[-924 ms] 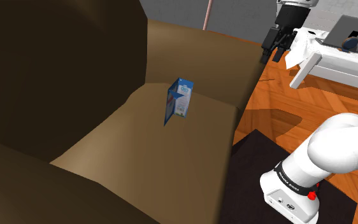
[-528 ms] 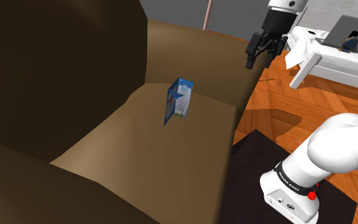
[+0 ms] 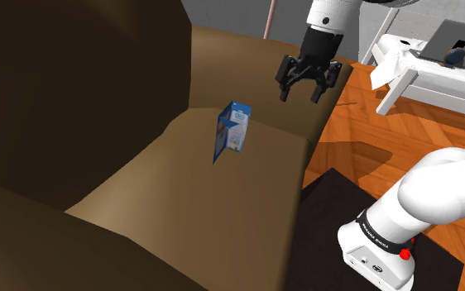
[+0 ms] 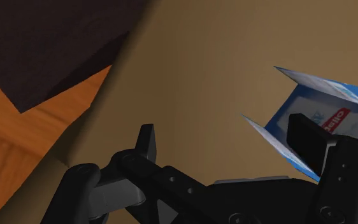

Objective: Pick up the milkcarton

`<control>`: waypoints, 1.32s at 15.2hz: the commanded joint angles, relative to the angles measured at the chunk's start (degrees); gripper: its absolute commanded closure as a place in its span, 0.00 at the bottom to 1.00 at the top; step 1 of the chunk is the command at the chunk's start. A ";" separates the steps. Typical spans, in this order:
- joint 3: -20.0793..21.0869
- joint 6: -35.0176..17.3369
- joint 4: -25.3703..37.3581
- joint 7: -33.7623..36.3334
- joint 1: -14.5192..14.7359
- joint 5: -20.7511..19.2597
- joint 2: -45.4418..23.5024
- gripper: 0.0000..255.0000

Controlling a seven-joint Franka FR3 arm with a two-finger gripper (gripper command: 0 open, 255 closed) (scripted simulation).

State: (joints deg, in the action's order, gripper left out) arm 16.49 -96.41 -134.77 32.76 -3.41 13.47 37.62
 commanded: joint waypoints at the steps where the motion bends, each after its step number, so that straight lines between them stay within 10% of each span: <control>1: 3.53 -2.33 1.80 6.25 -0.79 0.98 -3.32 0.00; 11: 19.11 -12.78 13.72 36.82 -6.58 -3.94 -24.10 0.00; 20: 20.46 -19.06 10.01 38.86 -6.64 -5.22 -27.00 0.00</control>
State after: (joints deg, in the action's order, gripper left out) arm 36.80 -114.90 -124.35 71.47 -10.10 8.29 10.77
